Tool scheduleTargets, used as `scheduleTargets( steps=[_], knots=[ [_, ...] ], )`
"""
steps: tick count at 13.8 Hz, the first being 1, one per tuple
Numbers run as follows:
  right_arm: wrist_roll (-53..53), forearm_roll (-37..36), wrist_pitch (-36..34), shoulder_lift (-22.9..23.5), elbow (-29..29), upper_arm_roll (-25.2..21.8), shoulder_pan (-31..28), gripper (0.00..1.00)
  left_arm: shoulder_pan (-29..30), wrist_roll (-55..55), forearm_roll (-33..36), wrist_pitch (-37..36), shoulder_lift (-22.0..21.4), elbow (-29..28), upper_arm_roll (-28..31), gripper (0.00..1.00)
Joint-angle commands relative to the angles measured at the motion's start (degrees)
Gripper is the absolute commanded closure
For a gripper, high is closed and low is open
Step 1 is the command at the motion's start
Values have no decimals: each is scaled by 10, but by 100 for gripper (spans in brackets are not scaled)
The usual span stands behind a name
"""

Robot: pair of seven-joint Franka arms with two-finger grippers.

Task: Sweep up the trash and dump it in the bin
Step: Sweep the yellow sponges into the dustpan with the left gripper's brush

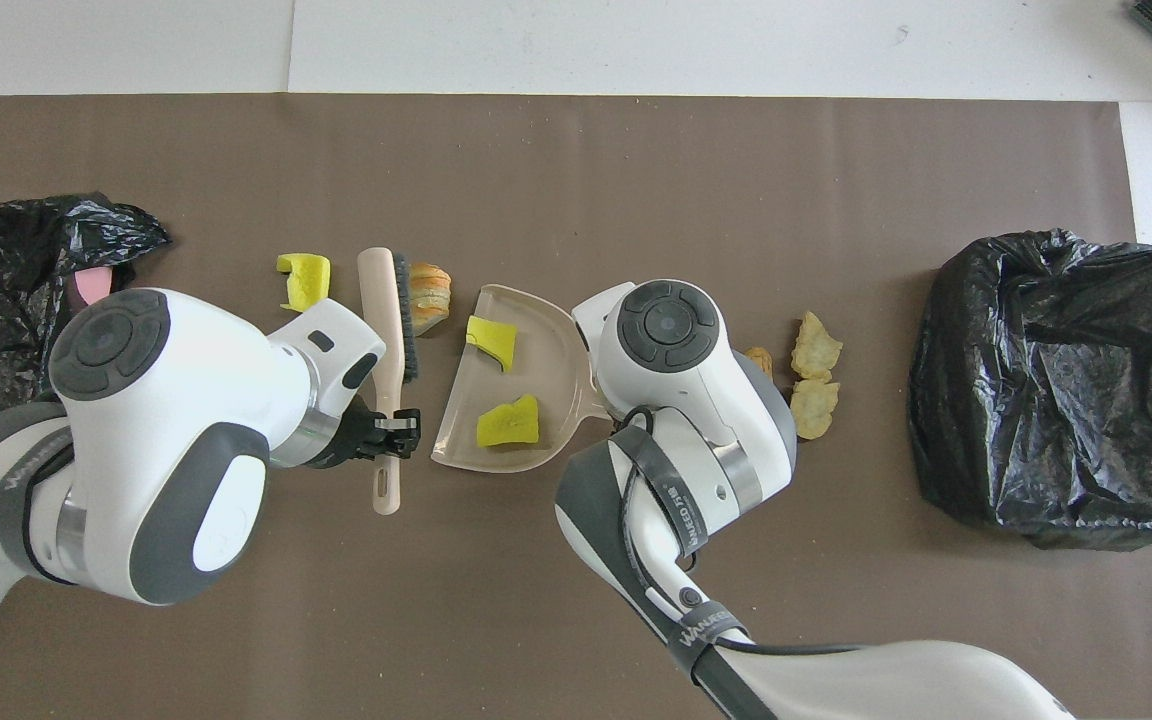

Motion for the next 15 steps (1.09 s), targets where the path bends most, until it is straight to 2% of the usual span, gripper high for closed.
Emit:
scheduleTargets(
  steps=[1, 4, 6, 9, 13, 15],
  knots=[
    [10, 11, -6, -12, -14, 4, -3, 100, 61, 81, 78, -10, 36, 23, -4, 100],
    [14, 11, -6, -12, -13, 5, -2, 100, 129, 183, 127, -15, 94, 69, -4, 100],
    [14, 10, -5, -12, -13, 5, -1, 100, 140, 220, 216, -10, 138, 98, -4, 100],
    [14, 10, -3, -12, -13, 5, -1, 100, 151, 235, 246, -8, 186, 140, -4, 100],
    [15, 10, -3, -12, -13, 5, -1, 100, 127, 284, 261, -26, 186, 124, -11, 100],
    [15, 11, -2, -12, -13, 5, -1, 100, 105, 295, 227, -39, 176, 107, -13, 100]
  ],
)
